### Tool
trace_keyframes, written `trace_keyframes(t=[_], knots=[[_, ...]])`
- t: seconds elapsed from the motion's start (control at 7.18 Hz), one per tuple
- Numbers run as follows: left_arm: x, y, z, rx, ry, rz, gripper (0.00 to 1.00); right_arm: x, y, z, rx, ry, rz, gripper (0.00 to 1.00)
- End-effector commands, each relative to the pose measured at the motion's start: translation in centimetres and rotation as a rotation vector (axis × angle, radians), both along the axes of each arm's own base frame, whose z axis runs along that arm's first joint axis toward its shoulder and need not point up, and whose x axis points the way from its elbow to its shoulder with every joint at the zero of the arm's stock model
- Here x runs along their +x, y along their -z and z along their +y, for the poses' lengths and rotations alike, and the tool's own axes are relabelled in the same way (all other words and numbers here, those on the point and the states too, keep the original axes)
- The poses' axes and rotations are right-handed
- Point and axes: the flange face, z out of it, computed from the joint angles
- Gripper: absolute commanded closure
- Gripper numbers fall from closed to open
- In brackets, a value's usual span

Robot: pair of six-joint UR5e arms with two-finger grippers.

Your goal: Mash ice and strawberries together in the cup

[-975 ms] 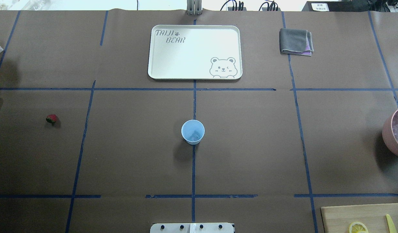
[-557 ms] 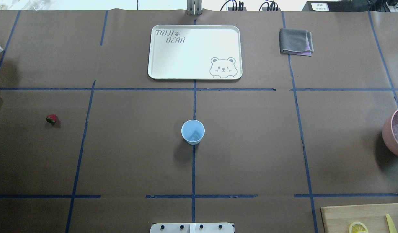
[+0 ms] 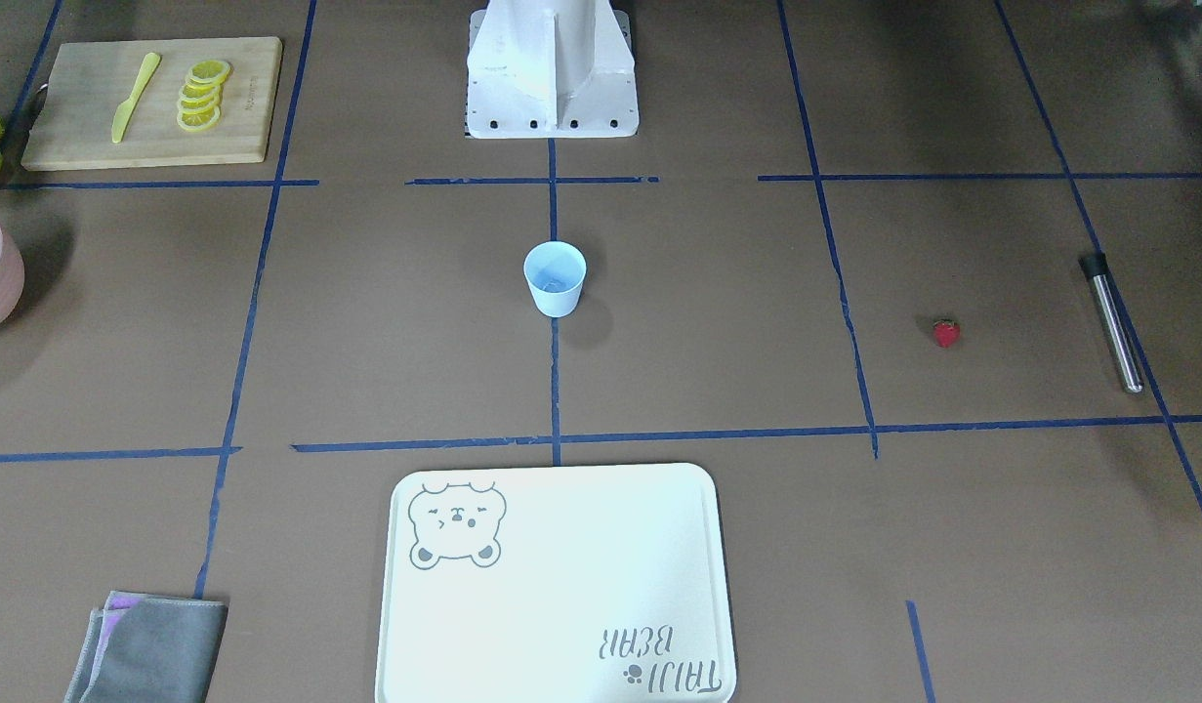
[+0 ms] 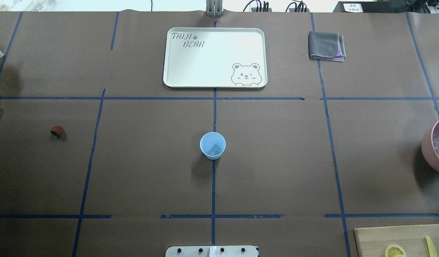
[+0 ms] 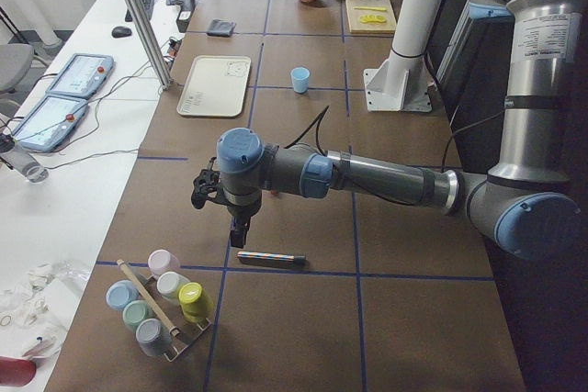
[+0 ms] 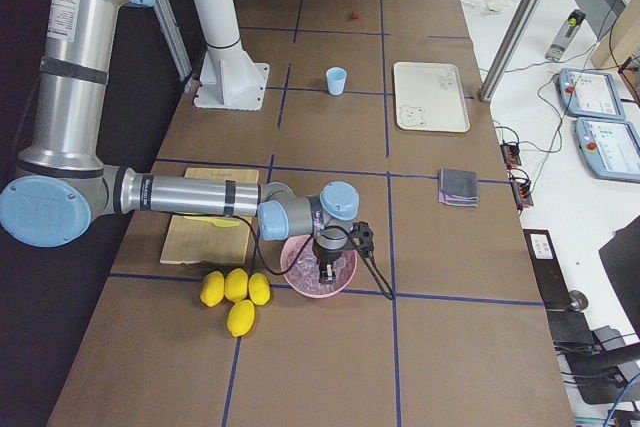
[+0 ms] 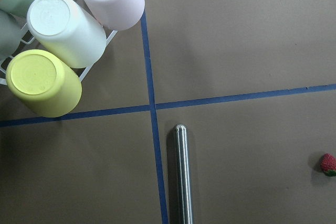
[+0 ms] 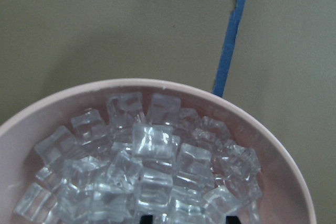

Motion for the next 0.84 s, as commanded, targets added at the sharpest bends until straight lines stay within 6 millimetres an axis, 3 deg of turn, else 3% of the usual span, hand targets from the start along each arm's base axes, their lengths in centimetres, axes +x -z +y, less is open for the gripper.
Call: trace_keyframes(t=[0.0, 0.14, 0.28, 0.56, 0.7], knots=[[0.0, 0.0, 0.1, -0.001, 0.000, 0.000, 0.00, -0.1, -0.1, -0.3, 0.001, 0.002, 0.000, 0.60], [0.0, 0.3, 0.1, 0.003, 0.000, 0.000, 0.00, -0.1, 0.0, -0.3, 0.002, 0.001, -0.001, 0.83], [0.0, 0.4, 0.1, 0.003, 0.000, 0.000, 0.00, -0.1, 0.2, -0.3, 0.006, 0.001, -0.003, 0.91], [0.0, 0.4, 0.1, 0.003, 0.000, 0.000, 0.00, 0.2, 0.6, 0.0, 0.018, -0.001, -0.007, 0.98], [0.0, 0.5, 0.1, 0.005, 0.000, 0.000, 0.00, 0.3, 2.0, 0.0, 0.043, -0.002, -0.013, 1.00]])
